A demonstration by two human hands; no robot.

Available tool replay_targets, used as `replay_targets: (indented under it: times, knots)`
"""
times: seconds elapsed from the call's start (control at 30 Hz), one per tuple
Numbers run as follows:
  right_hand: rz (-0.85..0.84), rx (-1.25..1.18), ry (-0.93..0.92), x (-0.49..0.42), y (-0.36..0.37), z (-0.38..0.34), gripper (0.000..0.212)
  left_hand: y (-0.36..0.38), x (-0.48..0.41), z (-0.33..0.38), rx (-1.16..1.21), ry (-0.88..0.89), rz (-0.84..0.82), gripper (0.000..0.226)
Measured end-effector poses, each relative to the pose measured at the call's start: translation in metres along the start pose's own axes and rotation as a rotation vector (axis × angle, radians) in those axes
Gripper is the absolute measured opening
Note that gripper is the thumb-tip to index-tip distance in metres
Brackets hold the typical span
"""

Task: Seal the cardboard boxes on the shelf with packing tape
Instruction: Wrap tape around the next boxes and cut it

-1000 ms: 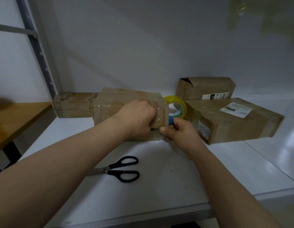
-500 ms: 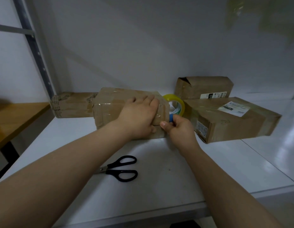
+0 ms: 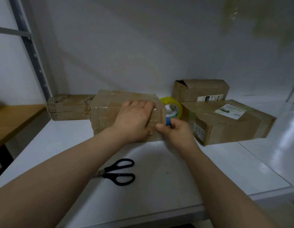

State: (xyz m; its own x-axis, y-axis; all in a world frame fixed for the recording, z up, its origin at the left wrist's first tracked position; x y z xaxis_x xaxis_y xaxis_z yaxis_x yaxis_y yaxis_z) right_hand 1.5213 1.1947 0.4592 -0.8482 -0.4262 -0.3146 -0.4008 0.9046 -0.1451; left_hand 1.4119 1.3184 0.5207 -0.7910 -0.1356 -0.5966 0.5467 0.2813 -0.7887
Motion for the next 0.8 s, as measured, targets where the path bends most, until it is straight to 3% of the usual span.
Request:
replay_targets:
  times: [0.1, 0.2, 0.3, 0.37, 0.43, 0.5, 0.6, 0.73, 0.8]
  knots:
    - [0.031, 0.028, 0.007, -0.002, -0.001, -0.001, 0.002, 0.002, -0.002, 0.006, 0.02, -0.047, 0.041, 0.079]
    - [0.009, 0.027, 0.069, 0.0, -0.006, -0.01, 0.027, 0.001, -0.005, 0.01, 0.001, -0.068, 0.039, 0.078]
    - [0.14, 0.118, 0.042, -0.007, -0.022, -0.027, 0.051, -0.001, -0.01, 0.008, 0.014, -0.079, 0.012, 0.08]
    - [0.264, 0.26, -0.041, -0.025, -0.033, -0.038, 0.04, -0.006, -0.017, 0.005, 0.026, -0.063, -0.043, 0.09]
    - [0.283, 0.436, -0.036, -0.049, -0.038, -0.048, 0.022, -0.015, -0.03, -0.001, 0.07, -0.039, -0.13, 0.11]
    - [0.188, 0.634, 0.016, -0.072, -0.035, -0.054, 0.019, -0.025, -0.046, -0.012, 0.134, -0.055, -0.248, 0.128]
    - [-0.007, 0.94, -0.038, -0.099, -0.025, -0.063, 0.037, -0.031, -0.071, -0.031, 0.178, -0.093, -0.474, 0.142]
    - [-0.264, 1.144, -0.049, -0.129, -0.012, -0.057, 0.057, -0.022, -0.091, -0.045, 0.292, -0.117, -0.666, 0.139]
    - [-0.329, 1.229, -0.063, -0.139, -0.006, -0.054, 0.054, -0.013, -0.096, -0.048, 0.353, -0.134, -0.701, 0.136]
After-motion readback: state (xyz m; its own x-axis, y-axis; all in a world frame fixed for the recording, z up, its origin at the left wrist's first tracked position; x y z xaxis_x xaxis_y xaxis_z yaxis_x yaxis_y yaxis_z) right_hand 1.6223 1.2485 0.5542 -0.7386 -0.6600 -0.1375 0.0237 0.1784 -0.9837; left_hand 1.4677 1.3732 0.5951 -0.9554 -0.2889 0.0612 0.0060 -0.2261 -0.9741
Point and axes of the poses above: each hand's wrist, its own x-axis away from the middle knuckle, its own y-axis out of the palm, z = x × y, the point moved 1 cm from there along -x, towards the middle knuckle, and after that the axes turned 10 degrees about z, right-handed, at the moved point
